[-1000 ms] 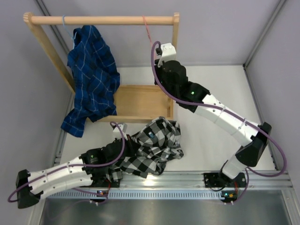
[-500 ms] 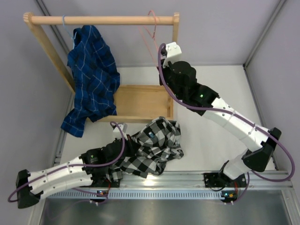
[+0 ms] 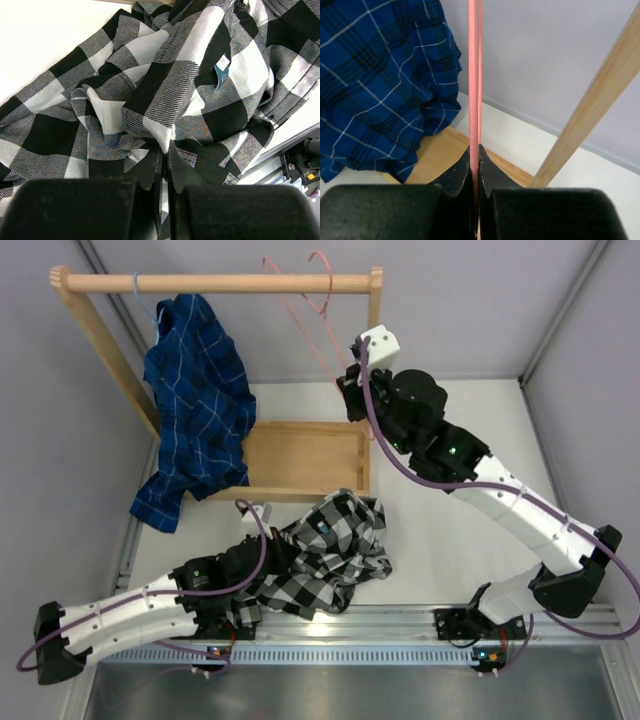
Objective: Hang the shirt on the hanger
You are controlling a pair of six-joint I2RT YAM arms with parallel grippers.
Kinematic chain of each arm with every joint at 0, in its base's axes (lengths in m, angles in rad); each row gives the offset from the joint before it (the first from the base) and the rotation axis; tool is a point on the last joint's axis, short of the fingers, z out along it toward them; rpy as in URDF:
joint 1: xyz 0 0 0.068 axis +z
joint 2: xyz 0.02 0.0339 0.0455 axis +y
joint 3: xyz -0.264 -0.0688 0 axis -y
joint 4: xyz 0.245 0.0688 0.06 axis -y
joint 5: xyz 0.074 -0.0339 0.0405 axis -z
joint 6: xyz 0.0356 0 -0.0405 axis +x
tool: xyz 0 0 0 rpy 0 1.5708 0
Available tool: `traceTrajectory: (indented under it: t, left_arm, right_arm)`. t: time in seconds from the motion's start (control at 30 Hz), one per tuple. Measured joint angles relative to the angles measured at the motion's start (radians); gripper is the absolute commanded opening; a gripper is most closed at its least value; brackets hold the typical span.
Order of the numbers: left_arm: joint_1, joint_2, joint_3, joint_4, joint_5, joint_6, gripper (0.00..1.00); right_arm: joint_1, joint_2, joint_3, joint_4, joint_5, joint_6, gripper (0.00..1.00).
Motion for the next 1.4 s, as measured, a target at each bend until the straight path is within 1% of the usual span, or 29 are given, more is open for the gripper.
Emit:
traceTrajectory:
  t: [0.1, 0.17, 0.27, 0.37, 0.43, 0.53, 0.6, 0.63, 0.77, 0.83, 0.9, 1.03, 1.23, 1.4]
  left_arm:
    - [0.0, 0.0, 0.002, -0.002, -0.008, -0.002, 0.0]
    - [0.0, 0.002, 0.015, -0.015, -0.028, -0.007, 0.0]
    - [0.0, 0.023, 0.064, -0.056, -0.068, -0.014, 0.0]
    - [0.003, 0.066, 0.145, -0.097, -0.122, -0.013, 0.0]
    - [0.02, 0.103, 0.19, -0.104, -0.141, -0.004, 0.0]
    - [0.097, 0.177, 0.253, -0.105, -0.124, 0.029, 0.0]
    - [0.187, 0.234, 0.277, -0.097, -0.071, 0.061, 0.0]
    - [0.242, 0.261, 0.279, -0.089, -0.022, 0.078, 0.0]
    - [0.403, 0.328, 0.284, -0.084, 0.124, 0.141, 0.0]
    - [0.452, 0.346, 0.301, -0.084, 0.184, 0.172, 0.0]
    - [0.48, 0.356, 0.325, -0.082, 0.229, 0.201, 0.0]
    - [0.497, 0.356, 0.367, -0.068, 0.299, 0.253, 0.0]
    - [0.497, 0.314, 0.371, -0.064, 0.389, 0.327, 0.0]
    - [0.497, 0.25, 0.371, -0.059, 0.549, 0.386, 0.0]
  right_arm:
    - [0.0, -0.061, -0.053, -0.019, -0.06, -0.005, 0.0]
    - [0.0, -0.146, -0.145, -0.034, -0.112, -0.005, 0.0]
    - [0.0, -0.278, -0.251, -0.112, -0.185, -0.003, 0.0]
    - [-0.001, -0.42, -0.341, -0.213, -0.246, -0.004, 0.0]
    - [-0.001, -0.516, -0.393, -0.31, -0.292, -0.005, 0.0]
    - [-0.001, -0.615, -0.421, -0.485, -0.364, -0.007, 0.0]
    - [-0.001, -0.651, -0.421, -0.577, -0.397, -0.008, 0.0]
    - [-0.001, -0.664, -0.42, -0.621, -0.408, -0.008, 0.0]
    - [-0.001, -0.671, -0.419, -0.782, -0.447, -0.023, 0.0]
    - [-0.001, -0.665, -0.419, -0.839, -0.458, -0.028, 0.0]
    - [-0.001, -0.658, -0.419, -0.876, -0.469, -0.036, 0.0]
    - [-0.001, -0.638, -0.419, -0.918, -0.48, -0.05, 0.0]
    - [0.0, -0.565, -0.42, -0.926, -0.536, -0.07, 0.0]
    - [0.007, -0.499, -0.44, -0.904, -0.579, -0.085, 0.0]
